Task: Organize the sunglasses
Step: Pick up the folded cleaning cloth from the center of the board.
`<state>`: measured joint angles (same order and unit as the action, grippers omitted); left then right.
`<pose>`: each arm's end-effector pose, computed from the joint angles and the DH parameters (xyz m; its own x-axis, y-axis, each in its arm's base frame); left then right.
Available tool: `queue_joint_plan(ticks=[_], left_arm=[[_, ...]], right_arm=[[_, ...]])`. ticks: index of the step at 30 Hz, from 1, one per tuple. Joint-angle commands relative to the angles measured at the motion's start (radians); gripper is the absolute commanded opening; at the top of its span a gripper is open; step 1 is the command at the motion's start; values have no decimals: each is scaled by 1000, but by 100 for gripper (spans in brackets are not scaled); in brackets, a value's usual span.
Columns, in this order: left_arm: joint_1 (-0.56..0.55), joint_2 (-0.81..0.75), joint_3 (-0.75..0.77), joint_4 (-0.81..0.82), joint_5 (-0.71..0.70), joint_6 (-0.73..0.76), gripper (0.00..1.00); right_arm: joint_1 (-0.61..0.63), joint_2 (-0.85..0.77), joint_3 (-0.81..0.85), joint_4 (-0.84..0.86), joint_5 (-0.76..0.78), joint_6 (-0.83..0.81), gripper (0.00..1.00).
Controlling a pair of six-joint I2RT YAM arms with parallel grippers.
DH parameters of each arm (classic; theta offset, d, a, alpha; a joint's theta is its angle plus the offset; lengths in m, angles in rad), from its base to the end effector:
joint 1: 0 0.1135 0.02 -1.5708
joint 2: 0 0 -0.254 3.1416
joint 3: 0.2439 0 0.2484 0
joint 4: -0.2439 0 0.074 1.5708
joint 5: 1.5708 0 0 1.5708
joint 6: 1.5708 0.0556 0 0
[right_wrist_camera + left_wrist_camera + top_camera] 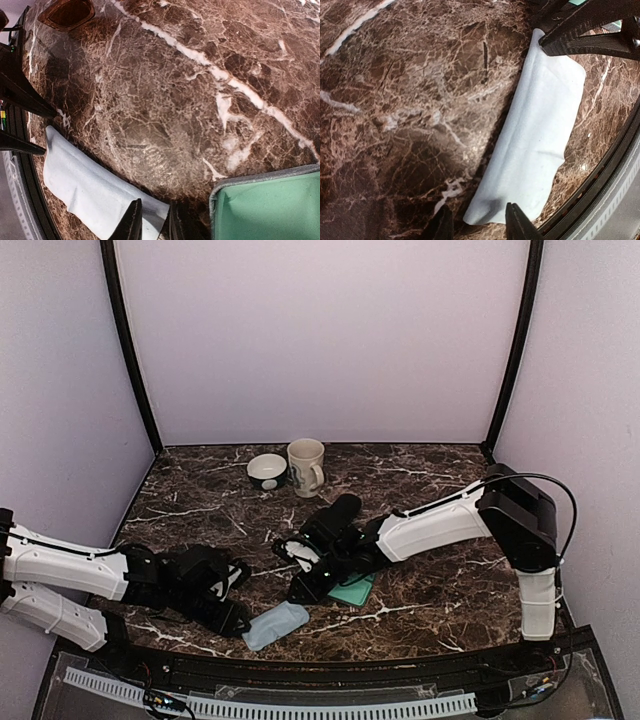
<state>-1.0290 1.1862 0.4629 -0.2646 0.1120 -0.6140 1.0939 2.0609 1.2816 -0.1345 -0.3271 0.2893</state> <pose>0.1062 -0.1885 0.1265 -0.8607 0.3198 -0.3961 0.4738 0.7879 -0.3934 0.1818 0.3907 0.1106 -0.6141 -0.6000 -0.5128 -0.7890 0.4502 0.4181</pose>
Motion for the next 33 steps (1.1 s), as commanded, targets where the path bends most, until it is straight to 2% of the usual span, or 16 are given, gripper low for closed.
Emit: queue_joint_plan(ticks=[1,18,33], left_arm=[[10,-2,-14,12,7,2,36],[18,38,-18,24,19,18,23],[18,33,-8,27,46,14,4]], right_arm=[[-3,28,4,-5,-11,-7,20],[-4,25,-2,3,-20,-4,14],[-5,2,-16,40,-29,17,4]])
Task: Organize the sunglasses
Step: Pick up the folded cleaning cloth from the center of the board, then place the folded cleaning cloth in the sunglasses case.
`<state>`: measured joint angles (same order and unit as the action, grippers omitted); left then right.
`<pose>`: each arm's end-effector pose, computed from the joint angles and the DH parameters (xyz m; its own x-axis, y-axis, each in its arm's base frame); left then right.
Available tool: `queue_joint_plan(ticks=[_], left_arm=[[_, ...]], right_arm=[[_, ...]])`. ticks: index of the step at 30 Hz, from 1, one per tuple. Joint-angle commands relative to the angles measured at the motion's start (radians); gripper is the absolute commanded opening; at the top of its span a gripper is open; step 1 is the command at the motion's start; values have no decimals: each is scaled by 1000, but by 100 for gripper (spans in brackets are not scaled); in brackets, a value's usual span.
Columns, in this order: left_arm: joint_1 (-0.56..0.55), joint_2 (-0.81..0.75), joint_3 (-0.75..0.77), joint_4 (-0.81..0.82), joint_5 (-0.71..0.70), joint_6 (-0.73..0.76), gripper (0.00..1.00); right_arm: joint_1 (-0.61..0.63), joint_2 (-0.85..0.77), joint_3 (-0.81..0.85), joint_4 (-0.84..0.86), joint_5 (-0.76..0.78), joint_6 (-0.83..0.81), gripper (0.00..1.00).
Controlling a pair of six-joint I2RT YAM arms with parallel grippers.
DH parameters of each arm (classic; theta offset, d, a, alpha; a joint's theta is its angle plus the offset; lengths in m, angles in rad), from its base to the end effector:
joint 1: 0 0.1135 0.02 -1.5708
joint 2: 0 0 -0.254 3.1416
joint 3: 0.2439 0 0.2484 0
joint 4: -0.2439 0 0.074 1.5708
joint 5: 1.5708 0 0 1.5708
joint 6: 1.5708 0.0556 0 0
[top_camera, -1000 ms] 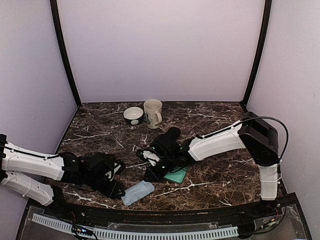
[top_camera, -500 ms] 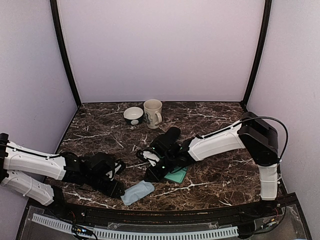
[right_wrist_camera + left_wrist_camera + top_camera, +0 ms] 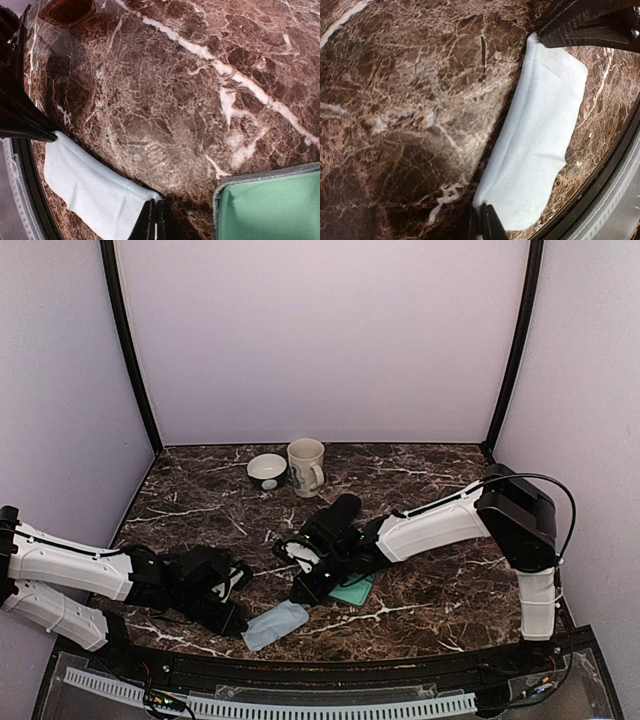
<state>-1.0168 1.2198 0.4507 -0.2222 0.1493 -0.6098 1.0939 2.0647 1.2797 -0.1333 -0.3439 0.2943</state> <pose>0.1078 -0.1899 0.1195 -0.8670 0.3251 -0.3776 0.4724 0.7772 -0.4156 0.1807 0.3907 0.1088 -0.6189 -0.6030 -0.5034 -0.7846 0.4443 0.4325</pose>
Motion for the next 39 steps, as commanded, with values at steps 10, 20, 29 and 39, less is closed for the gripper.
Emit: queue_joint_plan(ticks=[10,20,29,39], left_arm=[[6,-3,50,-51,-34,41,0],[10,65,134,-35,-55,121,0],[50,180,255,-31,-35,247,0],[63,352,429,-37,13,392,0]], right_arm=[[-26,-92,-83,111,-1,34,0],[-35,-179,-179,143,59,54,0],[-42,-275,-286,162,155,104,0],[-43,-415,-419,180,270,180,0]])
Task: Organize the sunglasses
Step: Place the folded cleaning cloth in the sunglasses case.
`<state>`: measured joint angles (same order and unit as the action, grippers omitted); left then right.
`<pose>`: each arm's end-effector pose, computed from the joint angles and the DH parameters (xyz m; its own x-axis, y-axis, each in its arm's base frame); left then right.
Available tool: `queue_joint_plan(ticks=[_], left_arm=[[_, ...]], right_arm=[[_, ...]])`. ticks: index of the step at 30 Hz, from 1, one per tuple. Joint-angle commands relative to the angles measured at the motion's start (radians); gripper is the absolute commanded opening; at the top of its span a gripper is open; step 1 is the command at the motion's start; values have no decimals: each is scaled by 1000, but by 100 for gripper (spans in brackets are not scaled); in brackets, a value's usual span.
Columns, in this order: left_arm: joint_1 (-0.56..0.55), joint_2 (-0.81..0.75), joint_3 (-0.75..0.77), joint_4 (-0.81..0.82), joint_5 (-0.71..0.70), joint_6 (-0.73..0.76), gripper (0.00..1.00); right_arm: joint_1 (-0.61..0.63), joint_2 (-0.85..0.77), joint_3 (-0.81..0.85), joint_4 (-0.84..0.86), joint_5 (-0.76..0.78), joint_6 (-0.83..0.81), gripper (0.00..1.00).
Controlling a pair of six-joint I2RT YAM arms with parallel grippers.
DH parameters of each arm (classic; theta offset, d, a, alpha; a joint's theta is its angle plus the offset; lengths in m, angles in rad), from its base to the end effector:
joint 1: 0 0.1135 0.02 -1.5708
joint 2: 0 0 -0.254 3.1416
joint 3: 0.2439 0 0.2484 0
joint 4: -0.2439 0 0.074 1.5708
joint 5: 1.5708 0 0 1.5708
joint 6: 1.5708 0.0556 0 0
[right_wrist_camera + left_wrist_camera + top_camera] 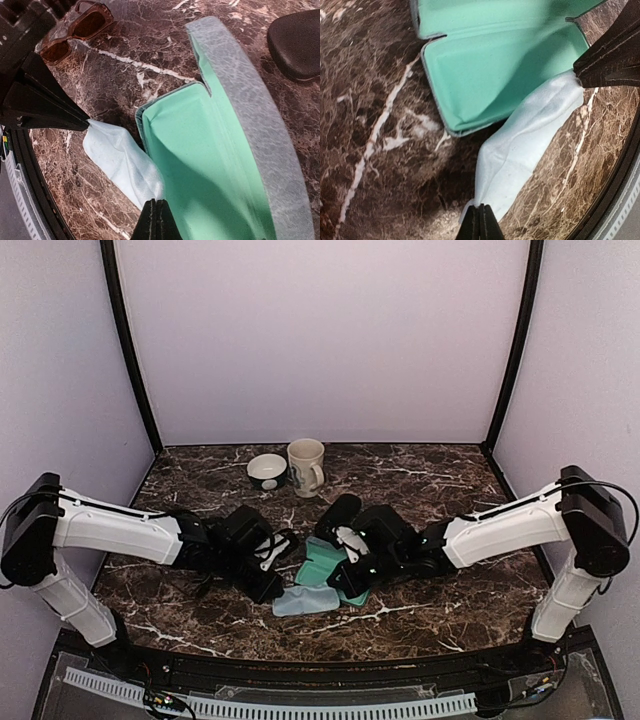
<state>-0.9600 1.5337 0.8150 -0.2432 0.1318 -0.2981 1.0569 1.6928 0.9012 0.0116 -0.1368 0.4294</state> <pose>0.1691 -0.2543 0.1479 -0.7009 0.4934 -0.5151 0.6793 0.6820 -0.2710 0.1678 0.3126 0.1455 -0.6933 -0.3892 -0.6064 -0.6838 0.6210 0.3832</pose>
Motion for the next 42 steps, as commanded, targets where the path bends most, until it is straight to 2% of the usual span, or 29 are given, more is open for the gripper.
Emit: queue_joint_plan(ticks=[1,12,20,42], left_arm=[[7,52,78,-19,32,91,0],[14,175,245,-39,49,157,0],[35,235,332,-66,32,203,0],[58,322,408,-58,17,230,0]], right_arm=[[-6,-53,-50,34,76,52,0],[-6,-156,-140,13,193,111,0],[-6,-156,-141,-24,265,121,0],[-3,-128,-146,-42,292,134,0]])
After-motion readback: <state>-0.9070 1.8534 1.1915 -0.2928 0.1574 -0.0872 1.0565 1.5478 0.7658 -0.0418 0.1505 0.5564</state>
